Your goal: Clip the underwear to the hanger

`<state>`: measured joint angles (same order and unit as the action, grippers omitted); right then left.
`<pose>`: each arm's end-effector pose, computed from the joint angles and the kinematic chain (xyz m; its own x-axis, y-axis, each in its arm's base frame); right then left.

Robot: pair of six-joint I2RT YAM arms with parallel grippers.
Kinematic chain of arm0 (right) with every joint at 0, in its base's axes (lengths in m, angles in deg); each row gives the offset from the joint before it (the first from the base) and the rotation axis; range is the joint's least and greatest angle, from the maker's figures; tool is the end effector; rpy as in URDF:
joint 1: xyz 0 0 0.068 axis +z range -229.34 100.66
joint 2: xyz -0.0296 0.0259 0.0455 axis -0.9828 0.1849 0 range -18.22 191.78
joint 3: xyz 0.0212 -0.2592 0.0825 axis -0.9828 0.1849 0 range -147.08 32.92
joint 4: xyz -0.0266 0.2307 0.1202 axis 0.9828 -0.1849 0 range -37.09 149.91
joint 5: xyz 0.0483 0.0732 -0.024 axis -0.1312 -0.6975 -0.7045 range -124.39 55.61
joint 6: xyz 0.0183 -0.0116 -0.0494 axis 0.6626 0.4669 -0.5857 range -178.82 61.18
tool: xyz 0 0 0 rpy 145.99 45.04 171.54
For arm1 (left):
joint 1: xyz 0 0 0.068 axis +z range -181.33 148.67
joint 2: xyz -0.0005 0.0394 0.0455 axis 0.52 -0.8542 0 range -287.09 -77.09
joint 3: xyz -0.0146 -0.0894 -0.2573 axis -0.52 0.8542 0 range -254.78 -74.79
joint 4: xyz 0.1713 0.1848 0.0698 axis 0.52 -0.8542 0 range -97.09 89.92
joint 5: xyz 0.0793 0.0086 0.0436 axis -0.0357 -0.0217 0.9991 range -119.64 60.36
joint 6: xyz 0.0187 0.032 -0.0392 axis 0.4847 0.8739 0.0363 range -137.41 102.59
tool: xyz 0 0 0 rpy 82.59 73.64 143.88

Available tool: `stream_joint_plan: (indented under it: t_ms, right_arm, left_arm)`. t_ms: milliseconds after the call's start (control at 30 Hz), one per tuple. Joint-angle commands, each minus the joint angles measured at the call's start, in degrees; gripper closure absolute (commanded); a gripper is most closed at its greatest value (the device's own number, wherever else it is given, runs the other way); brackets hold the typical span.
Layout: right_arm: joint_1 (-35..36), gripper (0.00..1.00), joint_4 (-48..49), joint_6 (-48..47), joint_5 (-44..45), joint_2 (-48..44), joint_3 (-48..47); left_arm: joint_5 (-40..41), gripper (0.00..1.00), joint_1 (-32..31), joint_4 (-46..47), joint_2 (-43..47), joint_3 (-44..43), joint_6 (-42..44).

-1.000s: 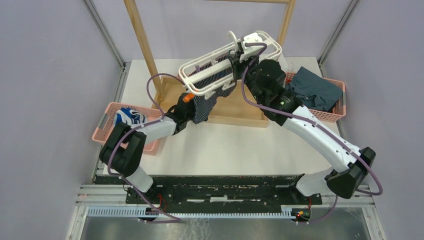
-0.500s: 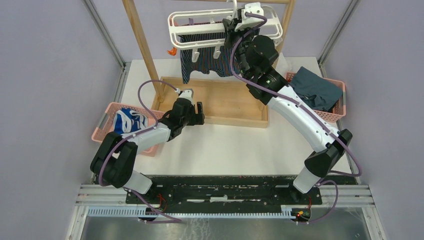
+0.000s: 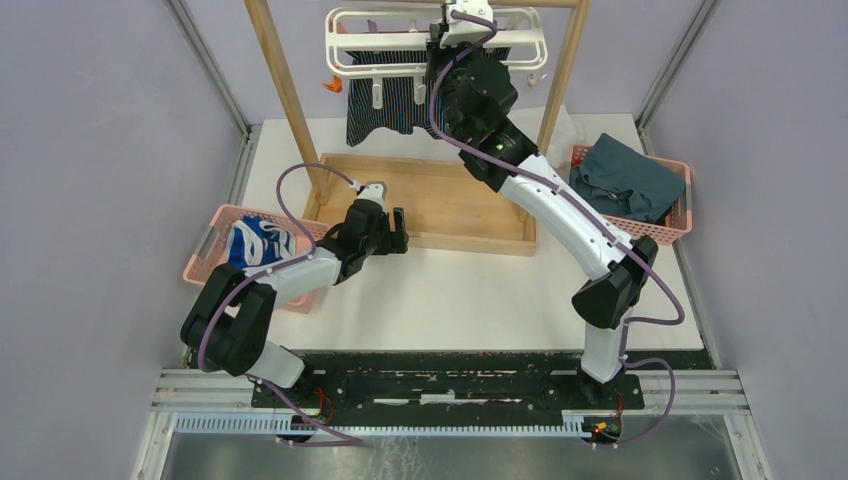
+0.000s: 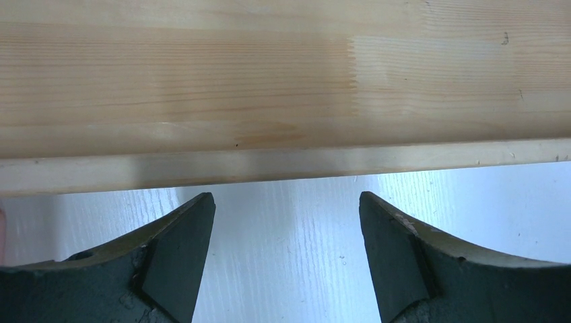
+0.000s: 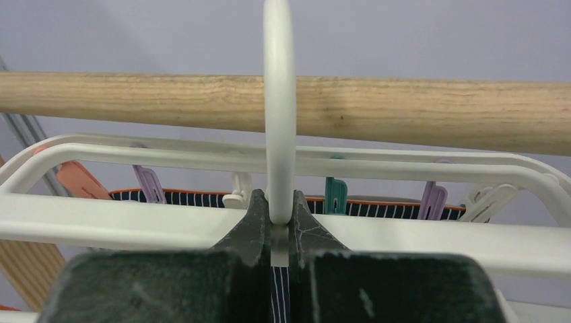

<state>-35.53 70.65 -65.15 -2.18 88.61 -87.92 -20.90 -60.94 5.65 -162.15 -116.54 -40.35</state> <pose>0.3120 0.2730 0.5274 0.3262 0.1838 -0.9273 -0.2018 0.9718 0.1217 0.2664 -0.1451 0.1855 -0.6377 -0.0806 -0.7661 0.1467 0.9636 -0.2236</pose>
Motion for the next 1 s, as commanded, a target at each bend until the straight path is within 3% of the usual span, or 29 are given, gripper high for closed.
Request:
stream_joint_plan:
  t_ms: [0,600,800,967]
  right_arm:
    - [0.22,1.0,8.24,-4.03,3.41,0.97,-6.66]
    - [-0.73,0.97,3.16,-7.14,5.98,15.0,-24.89]
    - [-0.78,0.86,3.84,-6.85,6.19,13.5,-20.04]
    - [-0.82,0.68,5.43,-6.65,4.65,9.67,-12.9]
  left_arm:
    - [-0.81,0.15,-0.1,1.85,1.39,0.17,-2.99]
    - [-1.84,0.15,-0.1,1.06,2.57,-0.4,-3.16]
    - [-2.26,0.15,-0.11,0.53,3.14,-0.69,-3.24]
    - [-3.28,0.15,-0.15,0.62,3.55,-0.82,-3.81]
